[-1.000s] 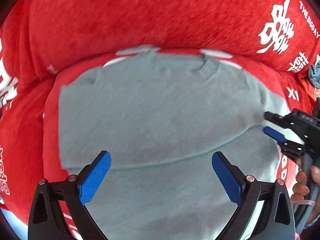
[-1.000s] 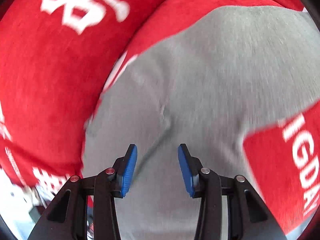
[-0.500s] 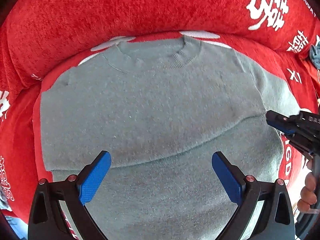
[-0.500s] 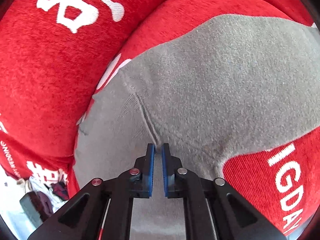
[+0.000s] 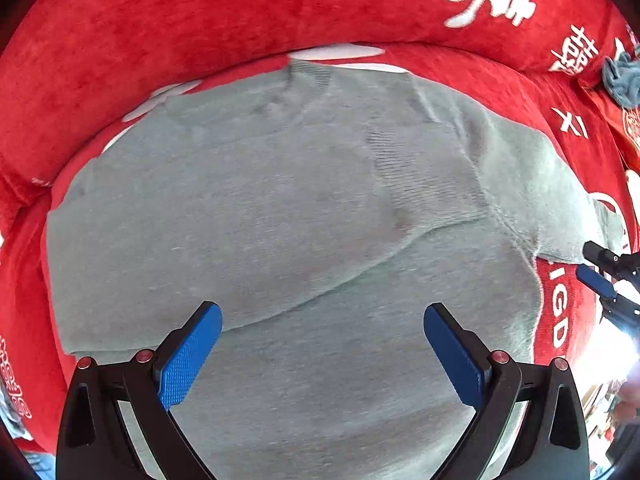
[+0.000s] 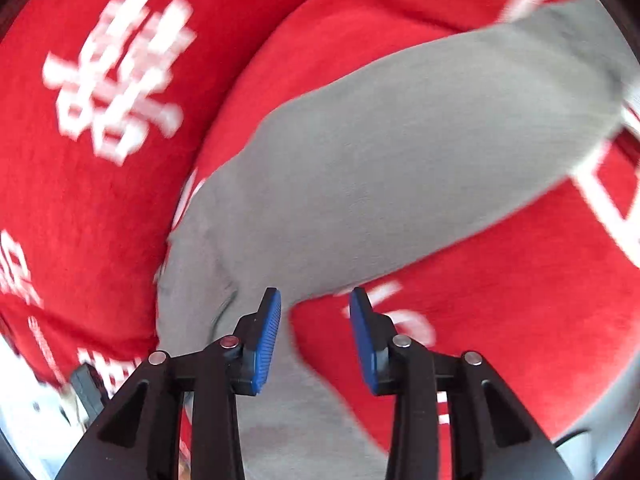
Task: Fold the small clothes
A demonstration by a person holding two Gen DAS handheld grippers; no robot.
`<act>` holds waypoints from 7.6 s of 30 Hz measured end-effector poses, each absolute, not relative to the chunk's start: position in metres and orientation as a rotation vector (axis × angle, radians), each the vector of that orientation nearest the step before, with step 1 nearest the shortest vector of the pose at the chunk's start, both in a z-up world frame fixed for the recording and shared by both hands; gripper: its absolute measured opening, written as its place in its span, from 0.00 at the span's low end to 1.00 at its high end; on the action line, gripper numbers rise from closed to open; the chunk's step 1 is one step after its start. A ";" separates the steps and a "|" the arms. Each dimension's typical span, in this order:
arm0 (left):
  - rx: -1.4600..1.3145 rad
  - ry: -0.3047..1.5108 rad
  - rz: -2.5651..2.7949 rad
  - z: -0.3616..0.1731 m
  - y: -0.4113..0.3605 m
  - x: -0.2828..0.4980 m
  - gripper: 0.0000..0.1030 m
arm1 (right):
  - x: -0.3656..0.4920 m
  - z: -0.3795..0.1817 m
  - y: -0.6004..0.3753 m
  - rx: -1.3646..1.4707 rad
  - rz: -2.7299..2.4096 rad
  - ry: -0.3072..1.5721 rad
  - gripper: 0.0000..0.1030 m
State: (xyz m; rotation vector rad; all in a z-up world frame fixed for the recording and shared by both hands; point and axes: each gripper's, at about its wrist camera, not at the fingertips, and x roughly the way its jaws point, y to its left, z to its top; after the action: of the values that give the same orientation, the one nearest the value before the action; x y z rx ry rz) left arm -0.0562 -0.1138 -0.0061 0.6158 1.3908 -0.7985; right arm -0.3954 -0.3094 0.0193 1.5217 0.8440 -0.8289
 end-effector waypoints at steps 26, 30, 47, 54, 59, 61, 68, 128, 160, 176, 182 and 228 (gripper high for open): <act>0.575 1.375 -0.805 -0.011 -0.146 -0.074 0.98 | -0.539 -0.011 -0.374 1.853 -0.986 0.119 0.05; 0.520 1.386 -0.778 -0.007 -0.132 -0.058 0.98 | -0.495 0.015 -0.382 1.798 -0.773 0.100 0.05; 0.286 1.364 -0.583 0.012 0.007 0.060 0.98 | -0.120 0.051 -0.236 1.197 -0.104 0.838 0.05; 0.234 1.378 -0.541 0.003 0.053 0.080 0.98 | -0.080 -0.002 -0.171 1.110 -0.224 1.144 0.20; 0.162 1.396 -0.545 -0.001 0.081 0.090 0.98 | -0.106 0.011 -0.186 1.242 -0.372 0.988 0.35; 0.131 1.397 -0.561 0.002 0.087 0.092 0.98 | -0.105 0.010 -0.199 1.293 -0.426 0.942 0.31; -0.147 1.462 -0.774 0.006 0.090 0.112 0.98 | -0.039 0.032 -0.155 0.951 -0.186 1.066 0.07; 0.225 1.421 -0.642 -0.002 0.064 0.101 0.09 | -0.275 0.009 -0.269 1.299 -0.610 1.080 0.35; 0.412 1.414 -0.581 0.009 0.078 0.058 1.00 | -0.190 0.041 -0.135 1.103 -0.381 1.295 0.38; 0.489 1.472 -0.542 -0.002 0.094 0.036 1.00 | -0.201 0.051 -0.120 1.011 -0.372 1.390 0.49; 0.529 1.471 -0.521 -0.006 0.084 0.030 1.00 | -0.213 0.045 -0.126 1.042 -0.380 1.394 0.49; 0.267 1.697 -0.569 -0.078 0.227 -0.129 1.00 | -0.411 -0.016 -0.030 1.073 -0.249 1.534 0.54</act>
State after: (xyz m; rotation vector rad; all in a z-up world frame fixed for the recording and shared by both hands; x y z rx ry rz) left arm -0.1294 0.2266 -0.0783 0.2669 1.6974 -0.5690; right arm -0.4112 -0.0303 -0.0159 1.0725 1.5344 -0.2493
